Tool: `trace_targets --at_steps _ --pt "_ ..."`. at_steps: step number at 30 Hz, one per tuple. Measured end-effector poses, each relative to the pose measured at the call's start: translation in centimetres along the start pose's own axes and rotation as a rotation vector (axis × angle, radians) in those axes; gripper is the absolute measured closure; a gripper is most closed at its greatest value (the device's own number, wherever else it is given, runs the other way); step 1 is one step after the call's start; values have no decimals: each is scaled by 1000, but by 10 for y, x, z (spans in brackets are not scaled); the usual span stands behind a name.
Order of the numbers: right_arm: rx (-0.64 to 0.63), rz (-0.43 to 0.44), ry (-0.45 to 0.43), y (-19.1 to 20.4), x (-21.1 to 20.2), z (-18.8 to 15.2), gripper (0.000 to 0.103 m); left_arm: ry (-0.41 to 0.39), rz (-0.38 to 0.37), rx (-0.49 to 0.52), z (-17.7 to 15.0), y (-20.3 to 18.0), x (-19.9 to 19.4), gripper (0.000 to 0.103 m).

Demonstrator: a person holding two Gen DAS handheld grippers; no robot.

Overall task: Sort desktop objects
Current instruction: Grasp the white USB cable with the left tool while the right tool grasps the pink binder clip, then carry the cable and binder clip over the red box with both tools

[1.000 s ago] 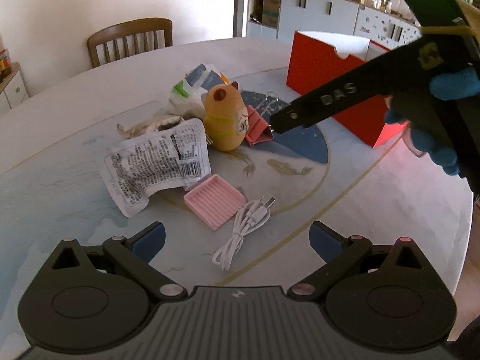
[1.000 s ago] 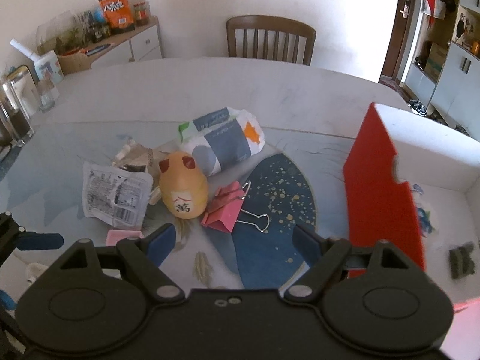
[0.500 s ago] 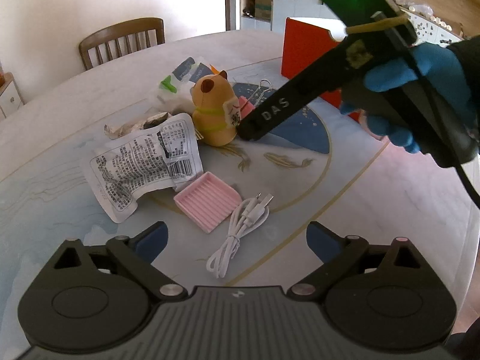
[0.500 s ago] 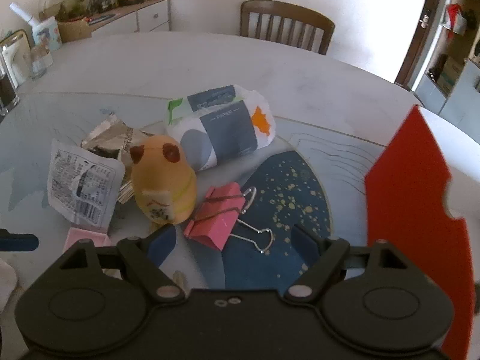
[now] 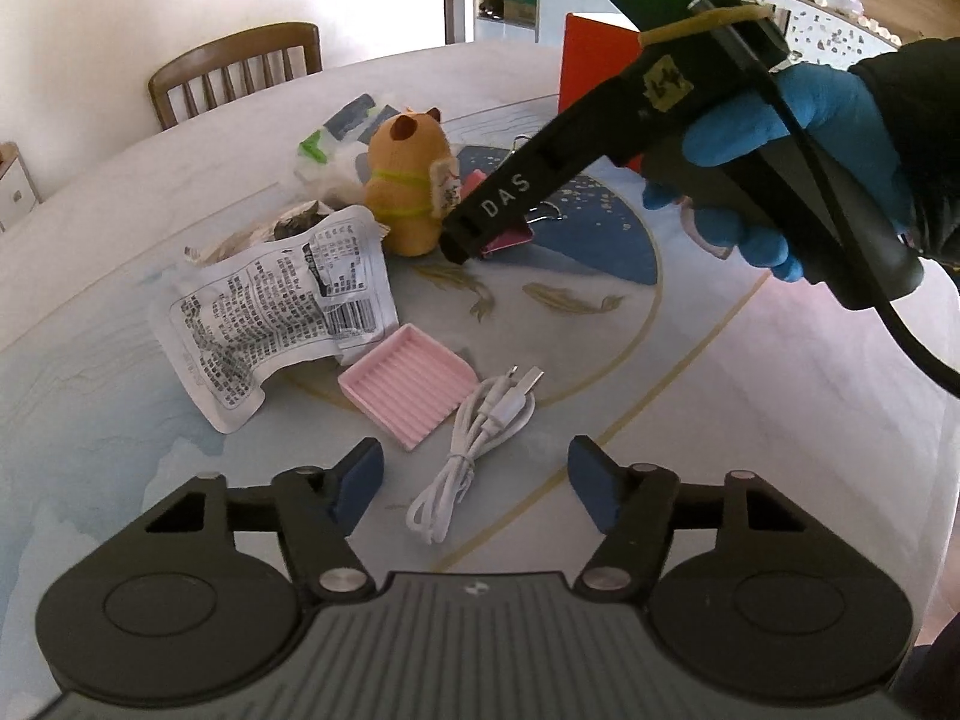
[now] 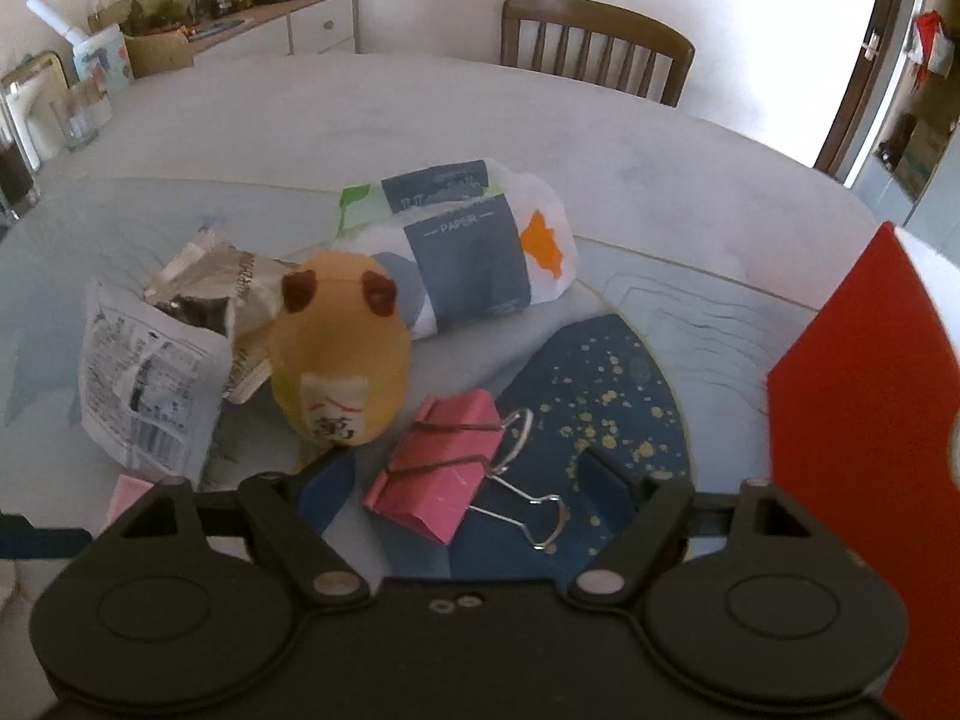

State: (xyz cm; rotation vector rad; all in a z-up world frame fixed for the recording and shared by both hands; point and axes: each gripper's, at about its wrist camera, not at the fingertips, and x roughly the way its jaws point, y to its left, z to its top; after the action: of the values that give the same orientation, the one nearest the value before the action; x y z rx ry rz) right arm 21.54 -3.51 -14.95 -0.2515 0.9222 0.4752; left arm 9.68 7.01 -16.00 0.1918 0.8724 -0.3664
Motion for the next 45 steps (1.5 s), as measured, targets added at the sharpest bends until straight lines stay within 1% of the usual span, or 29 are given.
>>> trace_targets --at_steps 1,2,4,5,6,7,9,11,13,14,16,18,20,21,22,25,28,35,45 --pt "7 17 -3 0 -1 0 35 -2 -2 2 0 0 0 43" --pt "1 22 -7 1 -1 -1 37 -4 -5 5 0 -1 0 47" --pt "-14 36 -13 3 -3 -1 47 -5 -7 9 1 -2 0 49" --pt "-18 39 -14 5 -4 -2 49 -6 -8 9 1 -3 0 50" --pt "-19 41 -16 5 -5 -2 54 -6 -9 10 2 -3 1 53" --pt "-22 43 -18 6 -6 -3 55 -6 -10 13 2 -4 1 55" --pt "-21 43 -20 7 -6 -3 55 -4 -14 15 4 -5 1 66" --pt "-19 45 -21 7 -7 -4 55 -4 -11 11 4 -5 0 70" --pt "-15 42 -19 7 -9 -5 56 -7 -10 3 4 -4 0 72" --pt "-14 39 -18 7 -10 -5 56 -8 -8 1 3 -4 -1 75" --pt "-17 30 -17 9 -12 -7 58 -8 -6 -9 4 -3 -1 84" --pt "-18 27 -14 8 -14 -10 59 -8 -6 -17 4 -3 -2 89" --pt "-20 25 -11 8 -17 -14 59 -10 -4 -27 3 -3 -2 90" --pt "-23 23 -13 8 -19 -16 62 -11 -4 -31 3 -2 -3 90" --pt "-27 20 -15 8 -22 -18 67 -11 -4 -35 3 -2 -3 90" --pt "-29 21 -5 8 -28 -25 70 -12 -3 -52 2 -1 -3 91" --pt "-47 0 3 9 -34 -32 71 -11 -3 -70 2 -1 -4 91" --pt "-16 3 30 7 -49 -49 71 -12 -2 -106 1 -3 -6 92" --pt "38 17 24 4 -81 -70 71 -13 -1 -167 -5 -1 -16 92"
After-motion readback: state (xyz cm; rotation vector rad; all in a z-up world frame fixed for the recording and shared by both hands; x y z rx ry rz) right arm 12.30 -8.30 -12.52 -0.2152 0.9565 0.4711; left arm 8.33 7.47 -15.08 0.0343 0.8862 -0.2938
